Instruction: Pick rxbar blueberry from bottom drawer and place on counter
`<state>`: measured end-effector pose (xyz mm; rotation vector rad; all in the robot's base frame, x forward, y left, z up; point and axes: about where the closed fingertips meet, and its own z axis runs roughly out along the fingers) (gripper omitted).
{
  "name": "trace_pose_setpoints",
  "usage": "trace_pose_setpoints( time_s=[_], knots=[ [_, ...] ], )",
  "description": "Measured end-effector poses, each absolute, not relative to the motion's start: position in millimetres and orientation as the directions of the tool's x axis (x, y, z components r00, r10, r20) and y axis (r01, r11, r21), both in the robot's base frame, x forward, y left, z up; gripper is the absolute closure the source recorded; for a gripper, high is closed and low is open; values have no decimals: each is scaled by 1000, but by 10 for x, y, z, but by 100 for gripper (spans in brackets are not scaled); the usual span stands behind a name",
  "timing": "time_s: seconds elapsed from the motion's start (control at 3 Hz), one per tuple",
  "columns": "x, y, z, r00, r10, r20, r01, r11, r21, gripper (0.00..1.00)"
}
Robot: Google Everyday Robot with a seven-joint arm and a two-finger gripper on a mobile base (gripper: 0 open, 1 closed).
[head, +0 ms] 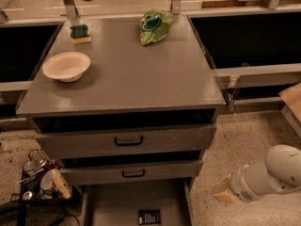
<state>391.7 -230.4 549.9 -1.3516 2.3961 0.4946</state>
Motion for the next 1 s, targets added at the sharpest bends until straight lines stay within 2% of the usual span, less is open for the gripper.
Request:
trace_pose_setpoints(
  time_s=[1.0],
  knots=[
    [3979, -2215, 5363, -478, -702, -527, -864, 485, 138, 100]
  ],
)
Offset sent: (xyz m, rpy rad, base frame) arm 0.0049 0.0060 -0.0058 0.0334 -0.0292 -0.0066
